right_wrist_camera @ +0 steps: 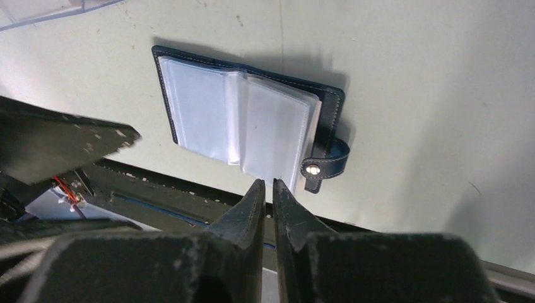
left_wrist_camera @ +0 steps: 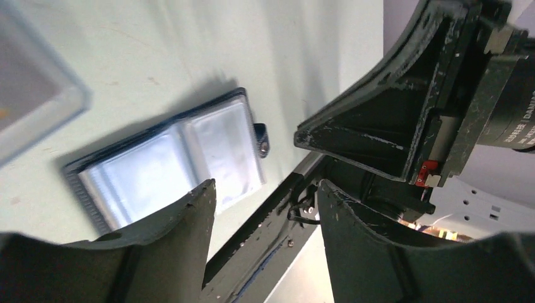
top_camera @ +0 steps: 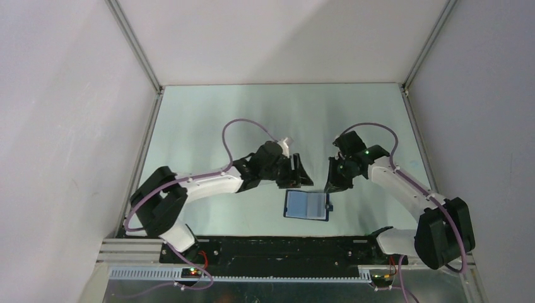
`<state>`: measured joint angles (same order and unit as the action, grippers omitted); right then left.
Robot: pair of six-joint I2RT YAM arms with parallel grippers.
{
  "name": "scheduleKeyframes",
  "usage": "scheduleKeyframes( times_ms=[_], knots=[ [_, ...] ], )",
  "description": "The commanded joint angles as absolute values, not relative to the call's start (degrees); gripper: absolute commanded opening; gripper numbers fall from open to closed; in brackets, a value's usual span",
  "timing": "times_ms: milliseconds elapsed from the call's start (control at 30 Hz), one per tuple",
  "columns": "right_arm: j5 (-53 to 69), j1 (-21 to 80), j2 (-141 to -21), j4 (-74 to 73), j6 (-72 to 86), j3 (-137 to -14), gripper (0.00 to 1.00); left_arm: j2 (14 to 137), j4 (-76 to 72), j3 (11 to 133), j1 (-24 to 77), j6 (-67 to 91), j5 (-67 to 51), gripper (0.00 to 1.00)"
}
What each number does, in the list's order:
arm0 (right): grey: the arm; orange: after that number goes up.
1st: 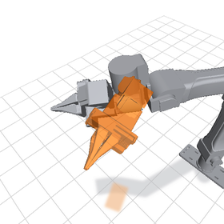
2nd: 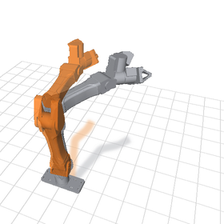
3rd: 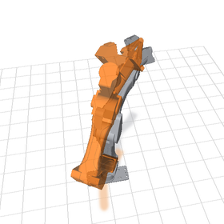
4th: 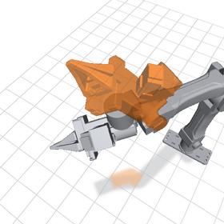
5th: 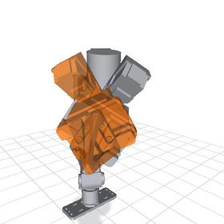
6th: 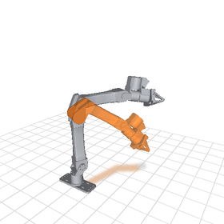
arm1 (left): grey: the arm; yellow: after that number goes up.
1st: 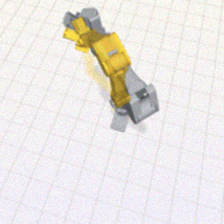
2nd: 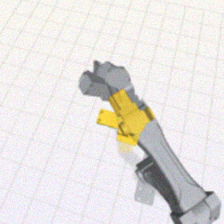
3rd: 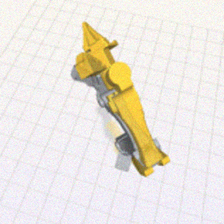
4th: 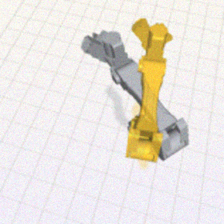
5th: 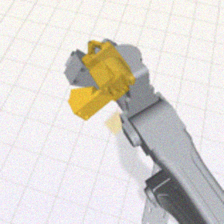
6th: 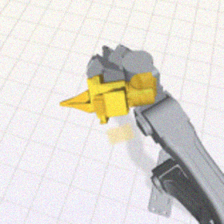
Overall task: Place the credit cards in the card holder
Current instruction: Insert the credit card into the card holder, then pick up the credit card from the storage box.
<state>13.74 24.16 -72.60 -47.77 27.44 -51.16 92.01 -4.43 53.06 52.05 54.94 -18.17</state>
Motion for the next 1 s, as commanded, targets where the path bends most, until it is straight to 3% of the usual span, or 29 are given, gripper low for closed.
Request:
scheduleKeyframes(
  times_ms=[0, 200, 533, 967],
  knots=[
    [15.98, 25.50, -74.41, -43.93, 28.54, -53.53, 0.14, 85.67, -3.57, 49.35, 47.39, 52.67, -15.30, 0.64],
    [17.53, 26.22, -80.73, -41.57, 27.86, -58.41, 0.30, 80.80, 5.62, 47.80, 38.92, 48.27, -13.35, 0.60],
    [26.64, 26.20, -95.24, -36.77, 28.04, -71.29, 0.33, 85.60, 11.70, 53.93, 30.95, 42.43, -13.78, 0.56],
    [29.98, 26.28, -108.90, -37.26, 27.07, -80.97, 0.33, 98.62, 11.78, 61.55, 31.09, 42.18, -18.27, 0.42]
  ],
)
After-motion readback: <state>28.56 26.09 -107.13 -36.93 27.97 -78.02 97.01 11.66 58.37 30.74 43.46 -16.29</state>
